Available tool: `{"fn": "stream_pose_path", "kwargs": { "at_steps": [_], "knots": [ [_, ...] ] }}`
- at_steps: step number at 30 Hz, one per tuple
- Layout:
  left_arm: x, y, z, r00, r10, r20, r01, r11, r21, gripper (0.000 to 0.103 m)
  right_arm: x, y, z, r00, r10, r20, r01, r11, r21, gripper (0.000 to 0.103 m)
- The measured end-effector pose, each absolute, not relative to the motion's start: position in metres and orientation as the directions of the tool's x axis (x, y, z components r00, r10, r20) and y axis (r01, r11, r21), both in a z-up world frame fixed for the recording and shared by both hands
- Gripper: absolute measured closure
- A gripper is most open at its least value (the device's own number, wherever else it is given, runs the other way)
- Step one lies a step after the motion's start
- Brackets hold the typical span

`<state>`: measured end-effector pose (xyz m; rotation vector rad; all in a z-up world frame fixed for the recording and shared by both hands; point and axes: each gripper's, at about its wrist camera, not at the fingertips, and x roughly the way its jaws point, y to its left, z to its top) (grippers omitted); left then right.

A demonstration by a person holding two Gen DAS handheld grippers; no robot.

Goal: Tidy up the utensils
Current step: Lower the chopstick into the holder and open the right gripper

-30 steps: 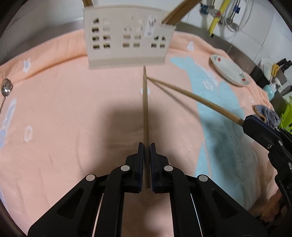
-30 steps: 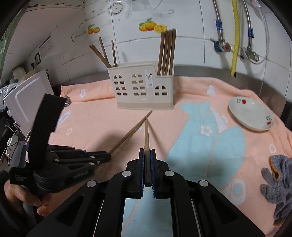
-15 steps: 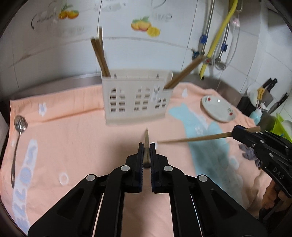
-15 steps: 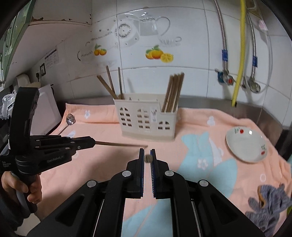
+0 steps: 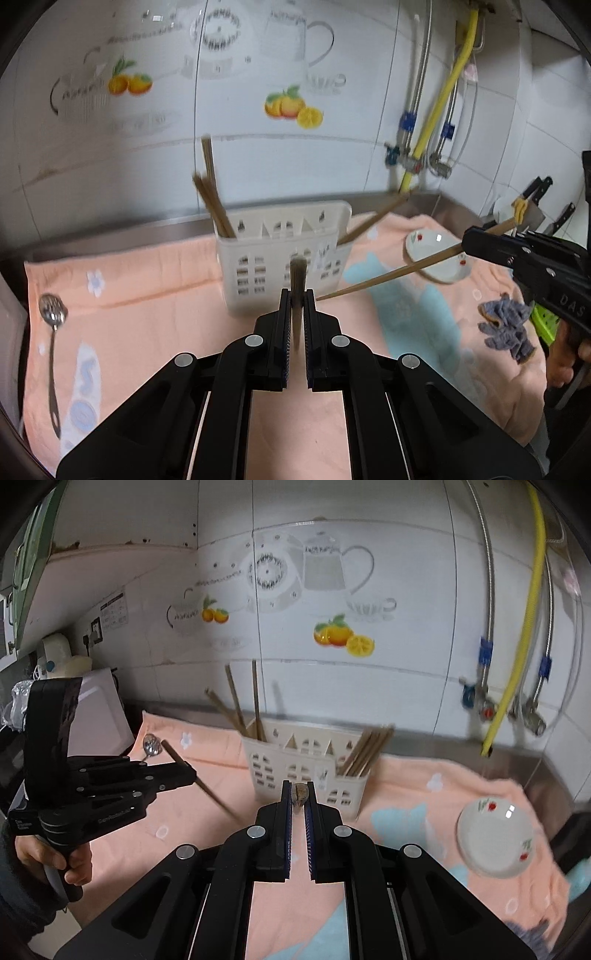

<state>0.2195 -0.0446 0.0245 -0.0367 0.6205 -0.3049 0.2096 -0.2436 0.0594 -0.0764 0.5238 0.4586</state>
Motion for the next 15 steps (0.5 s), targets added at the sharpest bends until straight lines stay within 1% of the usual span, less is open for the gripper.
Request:
{"fn": "stream_pose_path", "kwargs": {
  "at_steps": [6,15],
  "knots": [
    [0.228,-0.044,0.065,0.808,-0.285,-0.516,0.28,0.956,-0.09,0.098,0.221,-0.245,0.096,0.783,0.401,-0.475,-0.448,0.894,0.015,0.097],
    [0.244,-0.041,0.136,0.882,-0.258,-0.395,0.262,0.964,-0.045,0.098,0.239,-0.246,0.125,0.808,0.377,-0.453,-0.429,0.903,-0.013,0.097]
  ]
}}
